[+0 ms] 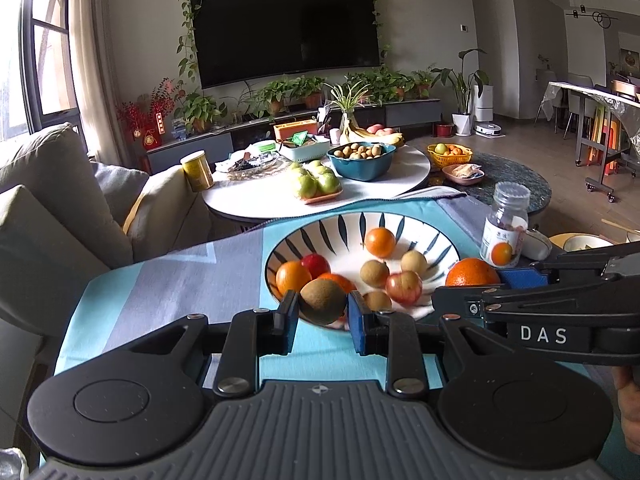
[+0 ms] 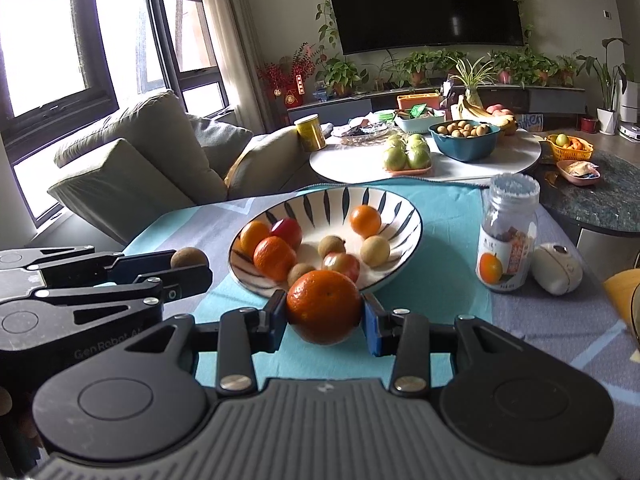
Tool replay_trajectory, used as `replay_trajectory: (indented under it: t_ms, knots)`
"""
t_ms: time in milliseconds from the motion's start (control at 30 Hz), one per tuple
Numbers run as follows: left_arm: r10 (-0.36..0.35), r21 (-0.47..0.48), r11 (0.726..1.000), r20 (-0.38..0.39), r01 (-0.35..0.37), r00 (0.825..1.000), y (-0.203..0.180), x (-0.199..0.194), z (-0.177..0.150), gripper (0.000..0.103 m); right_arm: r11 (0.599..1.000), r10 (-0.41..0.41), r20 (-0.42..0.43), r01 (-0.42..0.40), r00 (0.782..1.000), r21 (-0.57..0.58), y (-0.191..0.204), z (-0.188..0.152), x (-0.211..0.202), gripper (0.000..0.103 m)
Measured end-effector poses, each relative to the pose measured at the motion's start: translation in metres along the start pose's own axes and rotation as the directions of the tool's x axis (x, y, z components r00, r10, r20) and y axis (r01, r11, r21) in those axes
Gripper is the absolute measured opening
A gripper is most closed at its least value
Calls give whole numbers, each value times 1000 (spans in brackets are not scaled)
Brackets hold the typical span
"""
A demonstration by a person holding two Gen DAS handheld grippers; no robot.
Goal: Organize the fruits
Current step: 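Carry the kiwi and large orange in both grippers over the striped bowl, then open the right gripper to drop the orange while the left gripper releases the kiwi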
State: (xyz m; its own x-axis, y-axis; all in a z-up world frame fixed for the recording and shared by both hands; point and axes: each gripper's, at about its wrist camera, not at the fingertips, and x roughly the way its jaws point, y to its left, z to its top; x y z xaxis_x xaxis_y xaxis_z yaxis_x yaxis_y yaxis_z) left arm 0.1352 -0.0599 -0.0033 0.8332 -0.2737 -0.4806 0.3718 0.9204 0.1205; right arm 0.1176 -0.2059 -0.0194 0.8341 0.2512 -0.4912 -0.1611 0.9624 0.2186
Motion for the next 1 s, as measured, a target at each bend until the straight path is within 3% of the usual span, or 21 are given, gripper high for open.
replay_trajectory:
  t_ms: [600,900,1000]
  knots:
    - [-93,-5,996,-33,92,995,2,82,22,25,999,-50,13,50,999,-2,-21,24,34,78]
    - [-82,11,997,-1,82,997,3,81,19,26,999,-49,1,49,999,2,-22,25,41,78]
    - [-72,1,997,19,72,997,7,74,21,31,999,-51,-3,51,999,-1,-22,24,43,78]
